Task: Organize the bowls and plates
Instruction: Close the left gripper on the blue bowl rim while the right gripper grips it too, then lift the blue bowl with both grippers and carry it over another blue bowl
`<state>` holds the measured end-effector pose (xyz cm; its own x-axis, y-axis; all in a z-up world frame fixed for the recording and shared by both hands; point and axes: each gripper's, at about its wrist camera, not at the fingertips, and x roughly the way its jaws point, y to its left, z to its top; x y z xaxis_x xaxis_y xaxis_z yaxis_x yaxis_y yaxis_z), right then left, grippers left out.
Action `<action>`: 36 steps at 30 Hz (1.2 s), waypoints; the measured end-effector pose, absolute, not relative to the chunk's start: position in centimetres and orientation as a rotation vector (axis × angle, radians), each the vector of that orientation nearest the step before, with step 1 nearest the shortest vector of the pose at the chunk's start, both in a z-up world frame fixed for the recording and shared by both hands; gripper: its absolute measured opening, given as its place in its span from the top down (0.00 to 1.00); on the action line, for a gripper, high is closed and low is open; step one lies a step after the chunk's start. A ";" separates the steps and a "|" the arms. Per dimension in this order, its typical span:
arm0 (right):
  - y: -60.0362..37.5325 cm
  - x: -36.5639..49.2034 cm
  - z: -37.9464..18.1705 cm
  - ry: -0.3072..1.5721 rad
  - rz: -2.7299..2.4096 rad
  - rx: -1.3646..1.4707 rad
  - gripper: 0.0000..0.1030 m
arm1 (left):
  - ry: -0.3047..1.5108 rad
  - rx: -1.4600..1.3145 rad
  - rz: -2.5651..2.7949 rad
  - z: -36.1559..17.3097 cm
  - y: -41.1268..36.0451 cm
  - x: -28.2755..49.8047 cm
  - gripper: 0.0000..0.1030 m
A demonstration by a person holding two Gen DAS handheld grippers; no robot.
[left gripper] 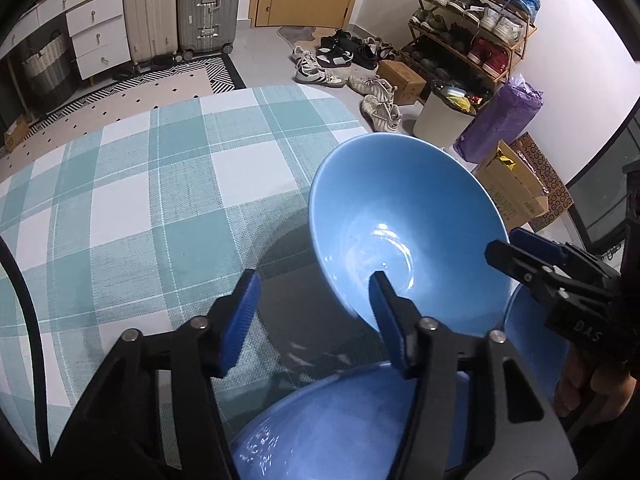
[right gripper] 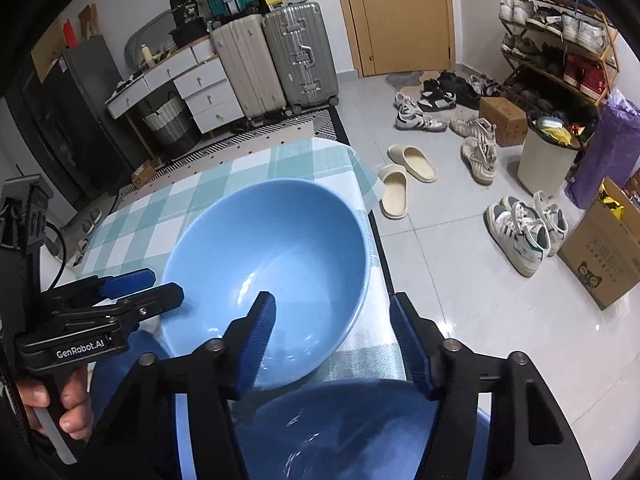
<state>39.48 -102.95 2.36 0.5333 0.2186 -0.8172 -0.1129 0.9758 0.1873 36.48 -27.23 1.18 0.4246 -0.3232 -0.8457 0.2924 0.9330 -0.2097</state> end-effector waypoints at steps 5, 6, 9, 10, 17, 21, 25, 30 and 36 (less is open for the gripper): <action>-103.0 39.8 1.6 1.001 0.195 0.109 0.59 | 1.065 -0.038 -0.396 0.9 -27.5 36.7 0.65; -102.9 39.8 1.5 1.000 0.194 0.106 0.64 | 1.065 -0.041 -0.402 0.9 -27.6 36.7 0.68; -102.8 39.9 1.4 0.998 0.189 0.097 0.71 | 1.059 -0.041 -0.418 1.0 -27.9 36.7 0.76; -102.8 39.9 1.4 0.997 0.191 0.096 0.75 | 1.057 -0.041 -0.423 0.9 -28.0 36.8 0.77; -103.0 39.8 1.3 0.988 0.180 0.084 0.83 | 1.047 -0.019 -0.439 1.0 -28.6 36.5 0.82; -103.0 39.9 1.2 0.991 0.182 0.092 0.83 | 1.045 -0.013 -0.437 0.9 -28.7 36.4 0.82; -103.1 40.0 1.2 0.986 0.184 0.094 0.83 | 1.044 -0.006 -0.432 0.9 -28.7 36.4 0.82; -103.3 40.0 1.3 0.983 0.184 0.096 0.83 | 1.031 0.007 -0.421 1.3 -28.7 36.3 0.82; -103.3 39.7 2.1 0.958 0.187 0.096 0.83 | 1.013 0.005 -0.422 2.1 -28.5 35.8 0.82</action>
